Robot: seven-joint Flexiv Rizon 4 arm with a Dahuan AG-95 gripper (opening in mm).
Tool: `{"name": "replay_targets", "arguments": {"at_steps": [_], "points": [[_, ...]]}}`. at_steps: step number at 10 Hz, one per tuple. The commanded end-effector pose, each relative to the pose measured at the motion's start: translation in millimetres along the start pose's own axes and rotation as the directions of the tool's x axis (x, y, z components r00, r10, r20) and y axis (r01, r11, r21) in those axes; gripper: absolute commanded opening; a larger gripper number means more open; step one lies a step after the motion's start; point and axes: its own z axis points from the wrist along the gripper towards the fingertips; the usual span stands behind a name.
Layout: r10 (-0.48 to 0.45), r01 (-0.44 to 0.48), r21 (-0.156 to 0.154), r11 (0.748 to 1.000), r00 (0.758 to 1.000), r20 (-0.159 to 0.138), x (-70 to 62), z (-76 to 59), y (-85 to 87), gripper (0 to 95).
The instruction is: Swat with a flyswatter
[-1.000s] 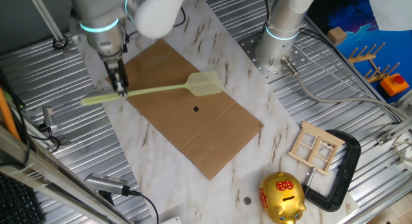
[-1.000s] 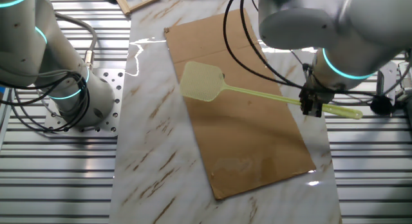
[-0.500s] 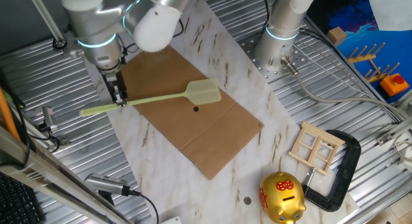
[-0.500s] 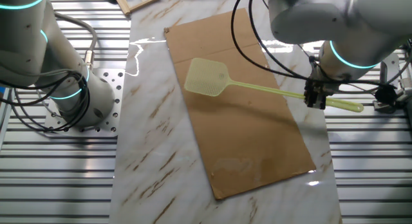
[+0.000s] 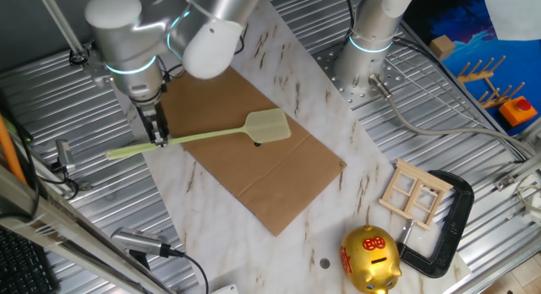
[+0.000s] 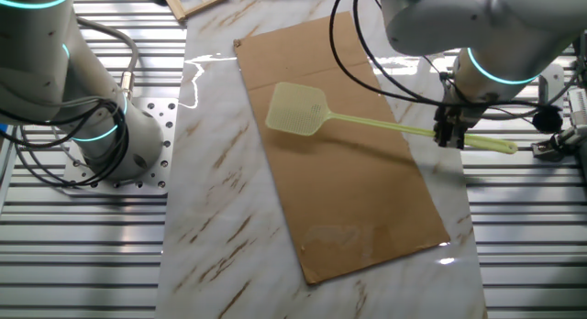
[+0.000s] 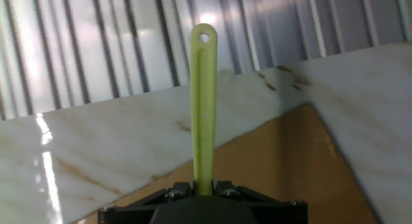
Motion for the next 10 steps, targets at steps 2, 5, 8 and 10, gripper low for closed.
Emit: {"name": "replay_targets", "arguments": {"at_steps": [2, 5, 8, 10], "points": [[-0.004, 0.004, -0.007, 1.0, 1.0, -0.003, -10.3, 0.5, 1.5, 0.0], [-0.005, 0.005, -0.014, 1.0, 1.0, -0.005, -23.6, -0.6, 7.7, 0.0], [-0.014, 0.014, -0.009, 1.0, 1.0, 0.004, -26.9, 8.1, 12.6, 0.0], [-0.036, 0.036, -0.005, 0.999, 0.999, 0.022, -28.0, 12.4, 15.0, 0.0]]}}
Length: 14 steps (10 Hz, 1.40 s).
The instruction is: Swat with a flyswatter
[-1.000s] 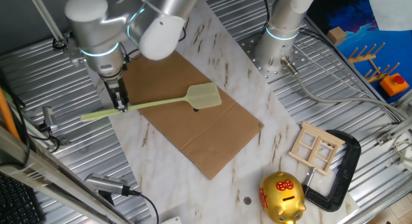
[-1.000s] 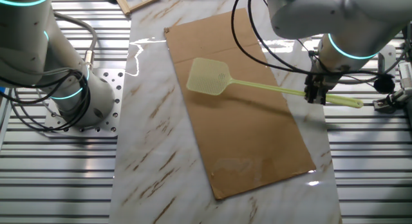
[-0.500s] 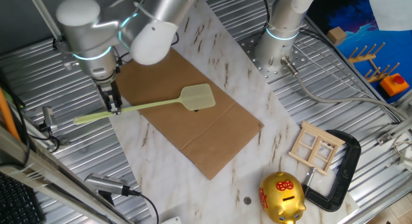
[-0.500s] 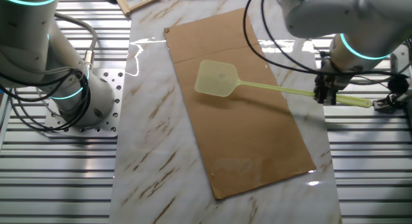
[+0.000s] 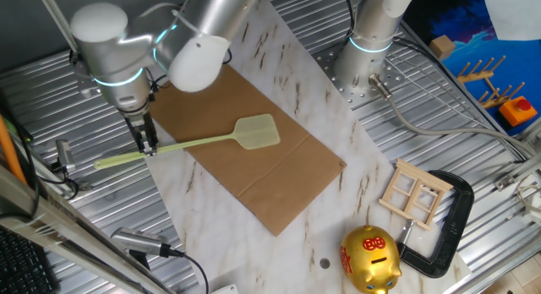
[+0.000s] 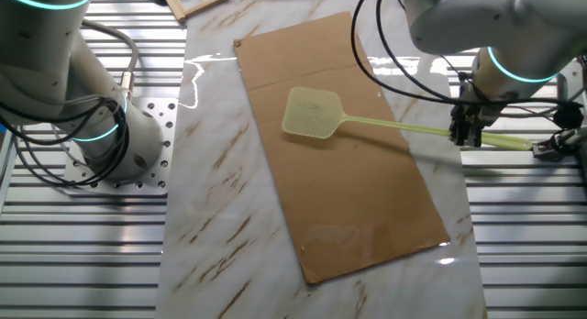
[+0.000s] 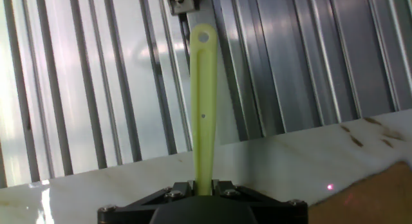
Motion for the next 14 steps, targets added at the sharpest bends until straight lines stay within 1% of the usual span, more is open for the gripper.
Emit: {"name": "replay_targets", "arguments": {"at_steps": [1, 2, 3, 4, 5, 6, 9, 10, 11, 12, 13, 14], "points": [[-0.056, 0.055, 0.023, 0.998, 0.998, 0.041, -1.2, 2.5, -0.1, 0.0], [-0.103, 0.099, 0.055, 0.994, 0.992, 0.07, -2.4, 5.0, -1.1, 0.0], [-0.115, 0.11, 0.063, 0.992, 0.99, 0.083, -3.8, 8.0, -2.3, 0.0], [-0.118, 0.113, 0.062, 0.992, 0.989, 0.092, -5.0, 10.6, -3.3, 0.0], [-0.12, 0.115, 0.062, 0.991, 0.989, 0.089, -5.3, 11.2, -3.5, 0.0], [-0.114, 0.109, 0.062, 0.992, 0.991, 0.075, -5.3, 11.2, -3.5, 0.0], [-0.086, 0.083, 0.055, 0.995, 0.995, 0.052, -5.3, 9.3, -3.1, 0.0], [-0.061, 0.059, 0.047, 0.997, 0.998, 0.035, -6.5, 5.1, -2.6, 0.0], [-0.044, 0.042, 0.043, 0.998, 0.999, 0.028, -7.7, -0.6, -2.2, 0.0], [-0.016, 0.015, 0.033, 0.999, 1.0, 0.024, -7.9, -5.6, -1.9, 0.0], [0.025, -0.025, 0.01, 1.0, 1.0, 0.017, -7.5, -10.0, -0.7, 0.0], [0.05, -0.05, 0.006, 0.999, 0.999, 0.011, -7.3, -13.4, 1.4, 0.0]]}}
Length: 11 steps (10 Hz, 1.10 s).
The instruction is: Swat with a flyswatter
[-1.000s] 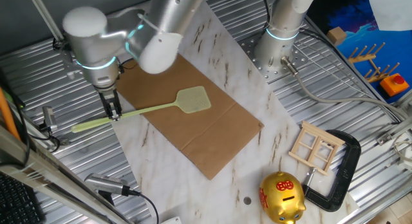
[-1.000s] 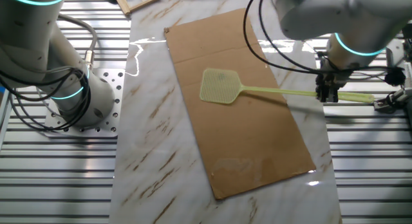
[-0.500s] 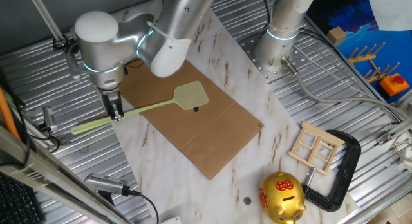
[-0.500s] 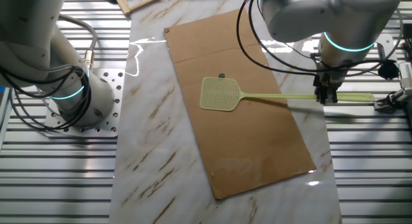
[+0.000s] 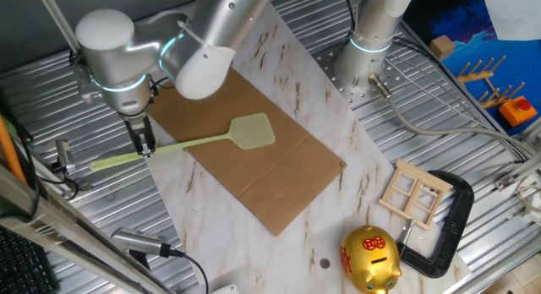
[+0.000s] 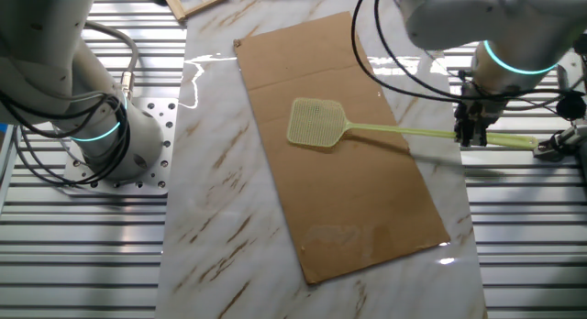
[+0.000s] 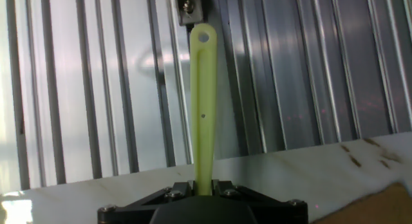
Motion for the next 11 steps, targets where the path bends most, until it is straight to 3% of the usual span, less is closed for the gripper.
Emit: {"name": "replay_targets", "arguments": {"at_steps": [1, 3, 7, 8, 11], "points": [[0.066, -0.066, -0.016, 0.998, 0.998, -0.02, -0.9, -8.5, 4.1, 0.0], [0.073, -0.073, -0.001, 0.997, 0.996, -0.041, -6.1, -11.0, 7.6, 0.0], [0.051, -0.051, 0.004, 0.999, 0.998, -0.047, -10.9, -2.6, 5.6, 0.0], [0.047, -0.047, 0.004, 0.999, 0.998, -0.044, -12.3, 0.3, 4.7, 0.0], [0.032, -0.033, 0.017, 0.999, 0.999, 0.004, -14.7, 4.4, 3.4, 0.0]]}}
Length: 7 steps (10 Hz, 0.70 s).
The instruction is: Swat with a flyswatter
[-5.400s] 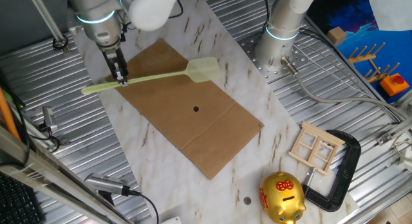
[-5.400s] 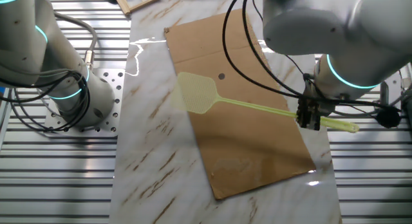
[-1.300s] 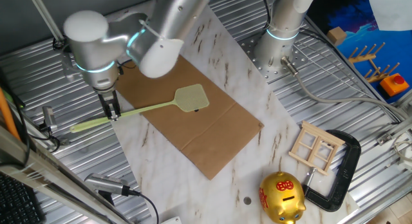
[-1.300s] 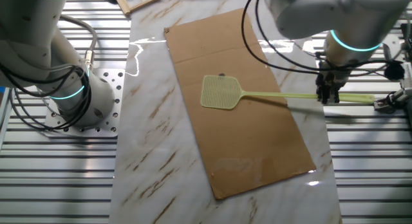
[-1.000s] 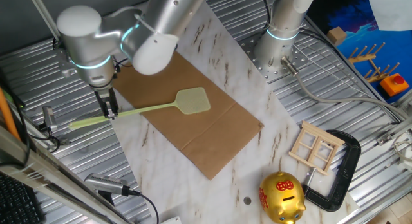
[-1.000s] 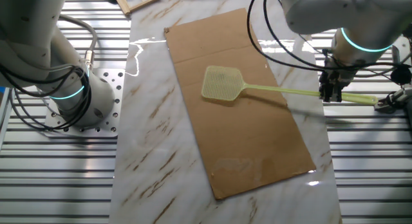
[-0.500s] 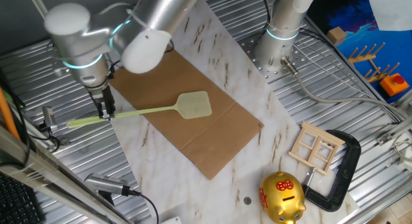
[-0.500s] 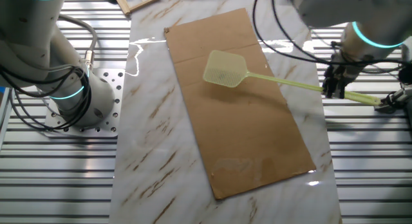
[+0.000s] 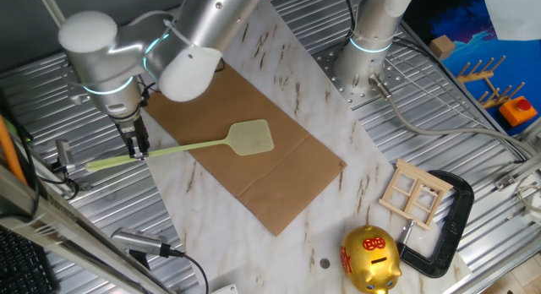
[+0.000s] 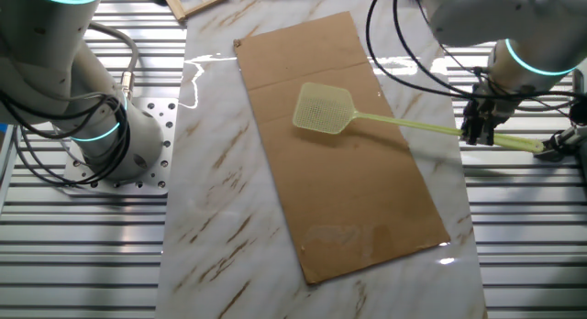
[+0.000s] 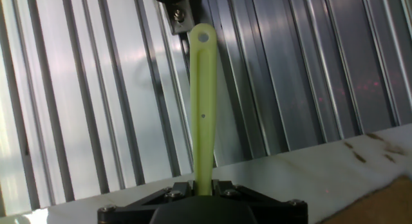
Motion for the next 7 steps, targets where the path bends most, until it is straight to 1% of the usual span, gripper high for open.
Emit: {"name": "replay_targets", "arguments": {"at_steps": [1, 3, 4, 5, 6, 7], "points": [[-0.011, 0.011, 0.02, 1.0, 0.999, 0.036, 0.2, 0.1, -0.8, 0.0], [-0.041, 0.038, 0.045, 0.998, 0.997, 0.066, -1.5, 2.9, -1.7, 0.0], [-0.057, 0.053, 0.055, 0.997, 0.996, 0.07, -2.2, 4.4, -2.2, 0.0], [-0.062, 0.058, 0.057, 0.997, 0.995, 0.072, -2.3, 4.4, -2.2, 0.0], [-0.068, 0.065, 0.054, 0.996, 0.996, 0.059, -2.3, 4.4, -2.2, 0.0], [-0.066, 0.064, 0.049, 0.997, 0.997, 0.035, -2.3, 4.3, -2.2, 0.0]]}}
